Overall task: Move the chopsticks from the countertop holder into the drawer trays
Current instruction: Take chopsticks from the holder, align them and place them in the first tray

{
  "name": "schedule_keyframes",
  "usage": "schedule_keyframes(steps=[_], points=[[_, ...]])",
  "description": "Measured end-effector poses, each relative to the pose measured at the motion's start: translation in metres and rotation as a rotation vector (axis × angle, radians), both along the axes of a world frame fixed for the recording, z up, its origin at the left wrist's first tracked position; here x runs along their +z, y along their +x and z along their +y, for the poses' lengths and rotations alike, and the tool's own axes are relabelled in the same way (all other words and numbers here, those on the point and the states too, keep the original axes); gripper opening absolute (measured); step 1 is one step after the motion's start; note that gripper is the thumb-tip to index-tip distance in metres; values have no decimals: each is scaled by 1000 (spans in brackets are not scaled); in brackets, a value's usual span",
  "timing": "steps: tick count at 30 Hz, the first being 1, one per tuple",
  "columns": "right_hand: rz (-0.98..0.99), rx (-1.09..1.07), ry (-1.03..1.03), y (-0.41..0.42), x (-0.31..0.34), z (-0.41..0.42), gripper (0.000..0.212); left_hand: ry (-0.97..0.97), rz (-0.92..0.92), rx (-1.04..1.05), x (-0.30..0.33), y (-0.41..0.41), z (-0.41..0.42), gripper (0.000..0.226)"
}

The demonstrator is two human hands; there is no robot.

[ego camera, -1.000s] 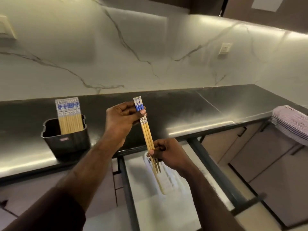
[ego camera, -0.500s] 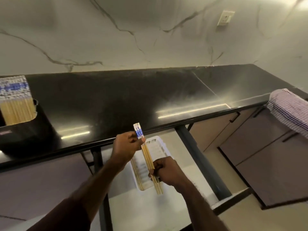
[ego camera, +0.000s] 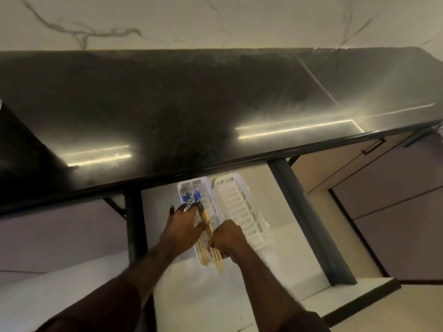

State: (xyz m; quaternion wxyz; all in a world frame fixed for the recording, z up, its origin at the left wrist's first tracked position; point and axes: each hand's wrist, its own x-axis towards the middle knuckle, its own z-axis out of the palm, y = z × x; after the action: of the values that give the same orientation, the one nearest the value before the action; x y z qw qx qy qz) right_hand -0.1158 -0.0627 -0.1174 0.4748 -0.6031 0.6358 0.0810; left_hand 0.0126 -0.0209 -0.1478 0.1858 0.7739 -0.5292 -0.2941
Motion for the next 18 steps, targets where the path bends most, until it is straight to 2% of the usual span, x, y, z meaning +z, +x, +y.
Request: schedule_keyframes(steps=[2, 4, 7, 11, 18], points=[[32, 5, -14, 10, -11, -8, 35, 14, -193, -129, -9, 2, -3, 51], [80, 39, -47, 19, -22, -15, 36, 3, -295, -218, -14, 3, -8, 55], [149, 76, -112, 27, -32, -22, 31, 43, -379, -311, -18, 4, -15, 55], [189, 90, -152, 36, -47, -24, 25, 187, -495, -444, -29, 4, -22, 52], [244, 110, -173, 41, -58, -19, 15, 301, -657, -533, -31, 0, -27, 65]])
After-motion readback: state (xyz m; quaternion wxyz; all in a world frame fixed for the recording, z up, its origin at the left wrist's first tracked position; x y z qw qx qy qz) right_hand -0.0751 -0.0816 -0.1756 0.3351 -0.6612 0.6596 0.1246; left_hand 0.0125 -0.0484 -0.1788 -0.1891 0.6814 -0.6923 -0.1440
